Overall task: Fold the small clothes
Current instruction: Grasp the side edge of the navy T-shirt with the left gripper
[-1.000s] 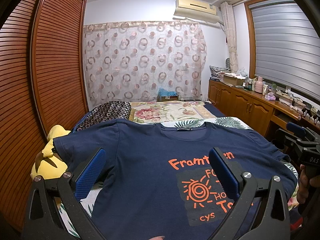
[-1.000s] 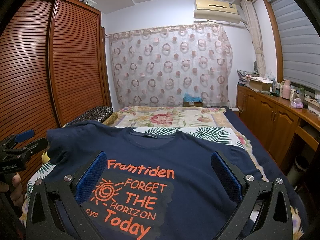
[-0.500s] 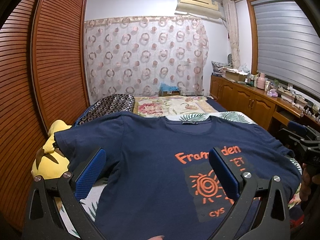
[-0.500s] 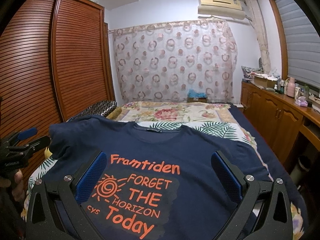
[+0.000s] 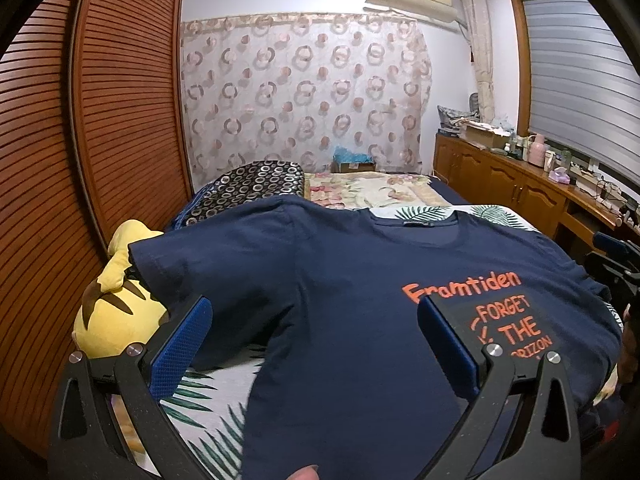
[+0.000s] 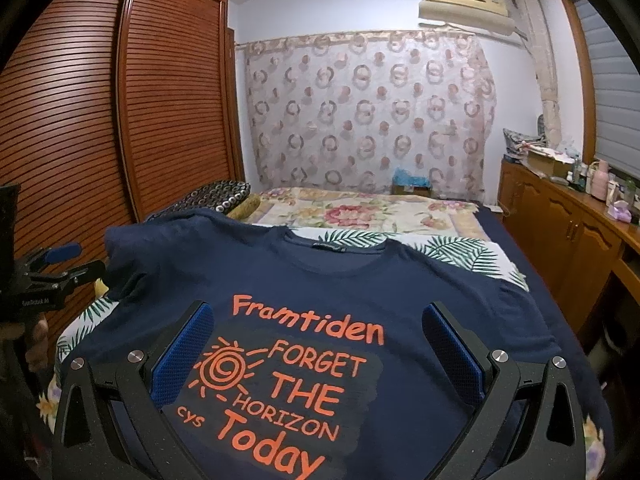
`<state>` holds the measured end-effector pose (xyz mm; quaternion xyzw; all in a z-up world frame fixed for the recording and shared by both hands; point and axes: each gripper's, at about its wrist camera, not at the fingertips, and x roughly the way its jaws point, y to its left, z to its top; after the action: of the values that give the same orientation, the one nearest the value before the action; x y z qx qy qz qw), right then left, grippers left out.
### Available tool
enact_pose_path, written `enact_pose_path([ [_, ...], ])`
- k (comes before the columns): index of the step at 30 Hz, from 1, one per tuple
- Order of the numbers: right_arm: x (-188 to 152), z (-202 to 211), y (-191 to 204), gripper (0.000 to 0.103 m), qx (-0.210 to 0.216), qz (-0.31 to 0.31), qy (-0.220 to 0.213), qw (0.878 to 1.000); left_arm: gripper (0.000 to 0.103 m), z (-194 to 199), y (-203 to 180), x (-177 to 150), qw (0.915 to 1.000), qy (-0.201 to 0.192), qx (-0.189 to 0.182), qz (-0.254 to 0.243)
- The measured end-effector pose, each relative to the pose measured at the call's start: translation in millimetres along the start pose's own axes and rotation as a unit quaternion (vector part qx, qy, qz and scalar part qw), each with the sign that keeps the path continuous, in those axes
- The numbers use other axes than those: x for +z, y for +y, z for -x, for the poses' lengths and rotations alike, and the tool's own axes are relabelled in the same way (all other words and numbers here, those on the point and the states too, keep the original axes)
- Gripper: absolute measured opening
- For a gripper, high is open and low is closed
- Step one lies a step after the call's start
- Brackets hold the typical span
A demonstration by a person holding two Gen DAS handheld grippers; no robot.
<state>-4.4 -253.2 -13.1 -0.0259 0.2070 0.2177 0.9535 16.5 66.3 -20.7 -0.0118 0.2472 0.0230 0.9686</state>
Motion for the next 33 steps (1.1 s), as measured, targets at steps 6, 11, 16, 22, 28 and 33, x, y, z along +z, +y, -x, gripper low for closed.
enact_pose_path([
  [6,2,-13,4,0.103,0.009,0.015,0.014,1.0,0.096,-3,15,-1,1.0,-0.001,-0.009,-0.002],
  [11,6,-22,10,0.103,0.012,0.032,0.024,0.999,0.081,-11,34,3,0.9997,0.015,-0.012,-0.018],
  [16,6,-24,14,0.103,0.021,0.039,0.032,0.998,0.07,-22,59,9,0.9994,0.03,-0.014,0.001],
  [22,7,-31,18,0.103,0.033,0.054,0.043,0.997,0.06,-40,85,13,0.9986,0.048,-0.006,0.022],
  [28,11,-45,20,0.103,0.053,0.064,0.051,0.995,0.049,-61,111,11,0.9969,0.066,0.017,0.04],
  [33,10,-55,22,0.103,0.063,0.071,0.059,0.994,0.047,-74,124,8,0.9952,0.081,0.03,0.046],
])
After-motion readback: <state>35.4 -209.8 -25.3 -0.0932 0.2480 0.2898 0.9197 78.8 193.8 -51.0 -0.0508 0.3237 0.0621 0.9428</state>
